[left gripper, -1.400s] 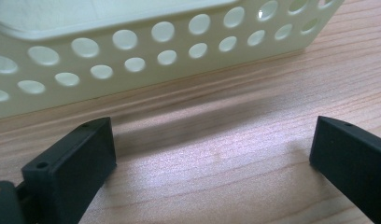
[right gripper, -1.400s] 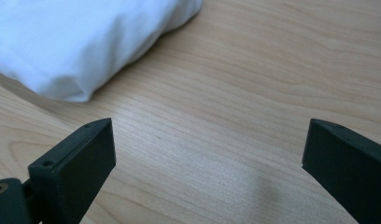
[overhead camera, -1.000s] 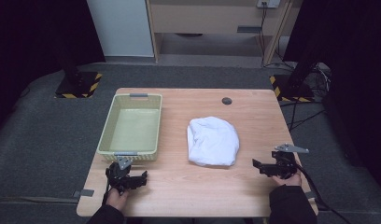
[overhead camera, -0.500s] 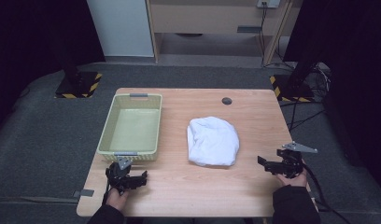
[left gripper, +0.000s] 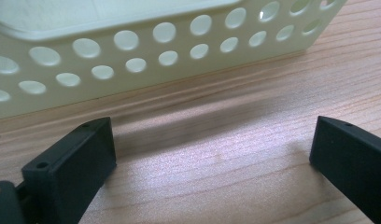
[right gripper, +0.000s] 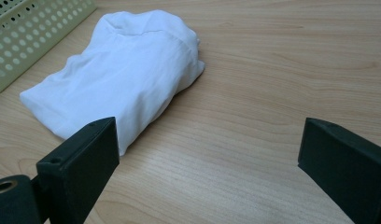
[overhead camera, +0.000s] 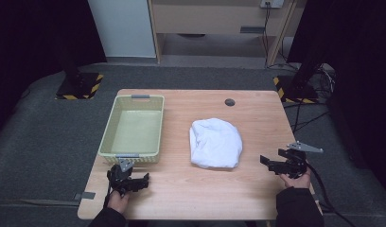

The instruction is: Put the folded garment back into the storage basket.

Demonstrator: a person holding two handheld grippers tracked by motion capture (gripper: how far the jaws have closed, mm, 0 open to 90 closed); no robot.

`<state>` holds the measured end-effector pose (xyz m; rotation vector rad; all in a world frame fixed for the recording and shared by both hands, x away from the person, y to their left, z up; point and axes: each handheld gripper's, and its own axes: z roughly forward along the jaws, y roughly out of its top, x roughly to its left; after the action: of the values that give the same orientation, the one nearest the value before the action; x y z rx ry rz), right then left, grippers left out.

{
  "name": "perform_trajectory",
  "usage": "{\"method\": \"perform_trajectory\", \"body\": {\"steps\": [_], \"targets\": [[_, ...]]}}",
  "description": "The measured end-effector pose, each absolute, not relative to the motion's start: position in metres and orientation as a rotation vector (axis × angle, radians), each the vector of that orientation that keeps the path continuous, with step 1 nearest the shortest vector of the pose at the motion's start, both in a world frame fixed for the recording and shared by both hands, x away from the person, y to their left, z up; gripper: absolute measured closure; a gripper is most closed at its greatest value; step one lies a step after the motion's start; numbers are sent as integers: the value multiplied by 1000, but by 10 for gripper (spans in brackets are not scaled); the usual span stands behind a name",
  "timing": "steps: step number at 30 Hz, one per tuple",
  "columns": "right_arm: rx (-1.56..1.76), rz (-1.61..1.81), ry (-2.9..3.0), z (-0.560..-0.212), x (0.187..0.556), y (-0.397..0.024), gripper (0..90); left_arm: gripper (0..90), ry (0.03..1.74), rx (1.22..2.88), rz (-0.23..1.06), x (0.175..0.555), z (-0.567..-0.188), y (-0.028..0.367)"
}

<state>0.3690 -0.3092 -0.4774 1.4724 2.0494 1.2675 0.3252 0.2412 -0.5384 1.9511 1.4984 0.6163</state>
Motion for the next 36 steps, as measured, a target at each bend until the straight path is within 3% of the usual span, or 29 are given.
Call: {"method": "perform_trajectory", "body": {"steps": [36], "targets": [[1455,1335,2014,-470,401,-283,39,0,1497,1950,617,325,-539,241]]}}
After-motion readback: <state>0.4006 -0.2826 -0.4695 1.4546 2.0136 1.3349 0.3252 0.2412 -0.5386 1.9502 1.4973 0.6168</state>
